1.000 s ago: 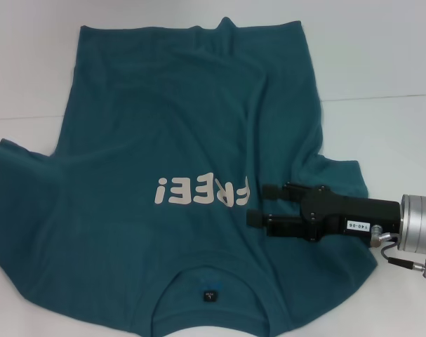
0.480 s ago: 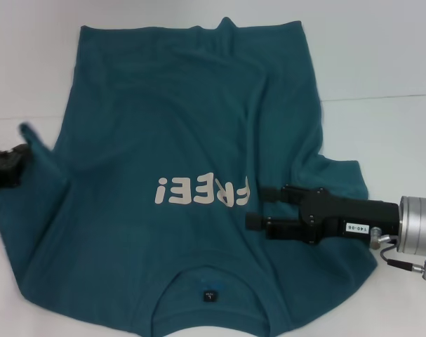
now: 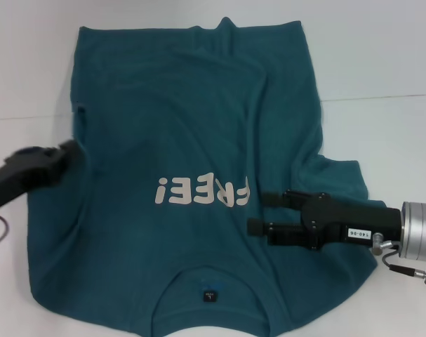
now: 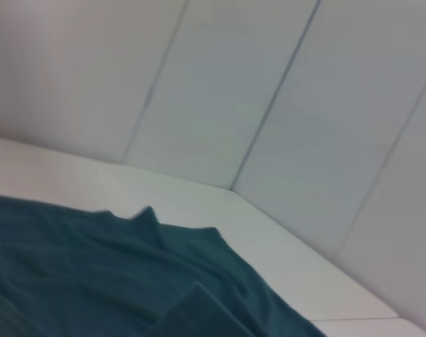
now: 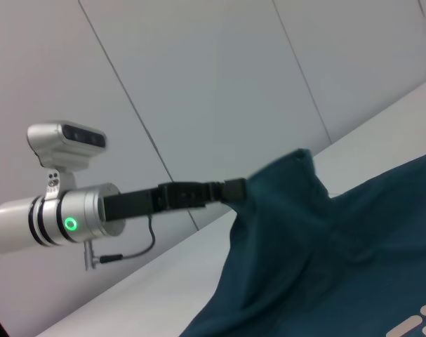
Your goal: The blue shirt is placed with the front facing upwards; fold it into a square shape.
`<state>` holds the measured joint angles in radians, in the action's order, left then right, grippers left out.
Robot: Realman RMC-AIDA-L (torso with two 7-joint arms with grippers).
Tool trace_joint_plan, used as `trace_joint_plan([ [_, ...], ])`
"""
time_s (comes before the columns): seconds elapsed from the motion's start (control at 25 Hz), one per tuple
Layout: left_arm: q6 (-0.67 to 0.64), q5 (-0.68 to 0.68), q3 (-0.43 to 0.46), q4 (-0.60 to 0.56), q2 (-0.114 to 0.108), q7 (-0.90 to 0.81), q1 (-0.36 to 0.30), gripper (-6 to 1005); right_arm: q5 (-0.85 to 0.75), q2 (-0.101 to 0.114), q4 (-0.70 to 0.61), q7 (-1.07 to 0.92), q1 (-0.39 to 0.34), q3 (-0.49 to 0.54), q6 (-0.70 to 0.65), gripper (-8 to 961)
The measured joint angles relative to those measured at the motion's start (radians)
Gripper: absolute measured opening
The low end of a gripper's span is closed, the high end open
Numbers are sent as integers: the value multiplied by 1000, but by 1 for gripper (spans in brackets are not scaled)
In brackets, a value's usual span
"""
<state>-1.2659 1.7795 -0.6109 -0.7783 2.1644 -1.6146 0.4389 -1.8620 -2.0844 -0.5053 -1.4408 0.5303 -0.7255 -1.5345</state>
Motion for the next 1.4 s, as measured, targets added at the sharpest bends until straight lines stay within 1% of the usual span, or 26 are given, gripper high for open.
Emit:
trace_joint_plan([
  [0.04, -1, -6, -4, 23, 0, 5, 5, 17, -1, 0, 0, 0, 0, 0, 0, 904],
  [0.24, -9, -16, -20, 76, 0, 15, 13, 98, -3, 0, 1, 0, -2, -1, -2, 904],
  [0.52, -16, -17, -7, 84, 0, 19, 2, 211, -3, 0, 1, -1, -3, -2, -7, 904],
  [0.72, -5, -17, 31, 79, -1, 56, -20, 419, -3, 0, 1, -1, -3, -2, -7, 903],
  [0.84, 25, -15, 51, 82, -1, 95, -30, 562, -3, 0, 1, -5, -2, -2, -7, 903],
  [0.92, 61, -10, 53, 86, 0, 114, -35, 657, -3, 0, 1, -10, -1, -2, -9, 903],
  [1.16, 203, -2, 43, 133, 0, 208, -34, 884, -2, 0, 1, -34, 5, -2, -13, 903],
  [1.4, 267, 1, 15, 162, 1, 266, -25, 889, -2, 0, 1, -36, 4, -2, -15, 903],
])
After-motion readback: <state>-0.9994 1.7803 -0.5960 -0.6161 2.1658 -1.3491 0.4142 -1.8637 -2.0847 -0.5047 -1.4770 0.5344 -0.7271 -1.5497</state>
